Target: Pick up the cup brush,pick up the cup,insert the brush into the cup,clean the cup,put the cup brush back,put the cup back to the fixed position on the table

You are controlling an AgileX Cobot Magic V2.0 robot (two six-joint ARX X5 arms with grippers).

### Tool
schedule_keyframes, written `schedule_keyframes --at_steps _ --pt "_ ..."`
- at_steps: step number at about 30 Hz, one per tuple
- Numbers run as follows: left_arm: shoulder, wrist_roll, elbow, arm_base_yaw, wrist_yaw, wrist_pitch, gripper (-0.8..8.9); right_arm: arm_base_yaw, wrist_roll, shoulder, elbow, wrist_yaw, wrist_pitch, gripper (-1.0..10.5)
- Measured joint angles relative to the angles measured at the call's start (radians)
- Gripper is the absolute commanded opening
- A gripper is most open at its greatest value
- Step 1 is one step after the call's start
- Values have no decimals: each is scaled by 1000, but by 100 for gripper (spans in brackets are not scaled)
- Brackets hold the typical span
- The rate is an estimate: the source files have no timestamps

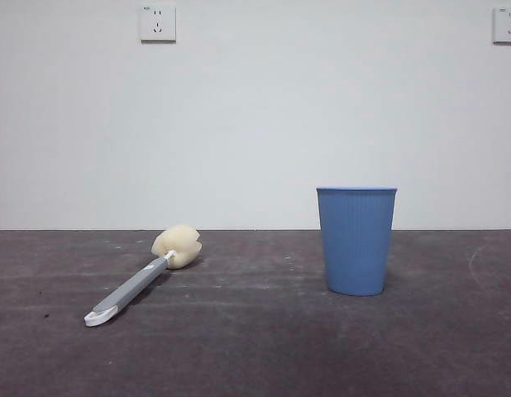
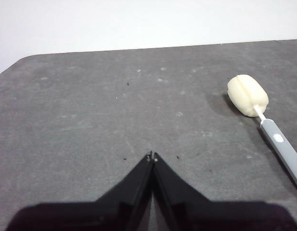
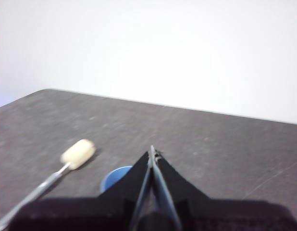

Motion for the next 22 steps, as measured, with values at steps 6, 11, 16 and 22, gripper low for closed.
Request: schedule_keyframes --at_steps 6,11,16,22 --pt "0 0 0 0 0 0 -4 -71 -6 -114 -286 3 278 5" --pt "0 0 0 0 0 0 -4 -130 -6 -180 -441 3 354 5" --pt "0 0 0 0 0 0 -4 -179 -6 -215 -520 3 369 5" --pt "0 0 0 0 2 0 -3 -208 6 -271 -576 3 314 5"
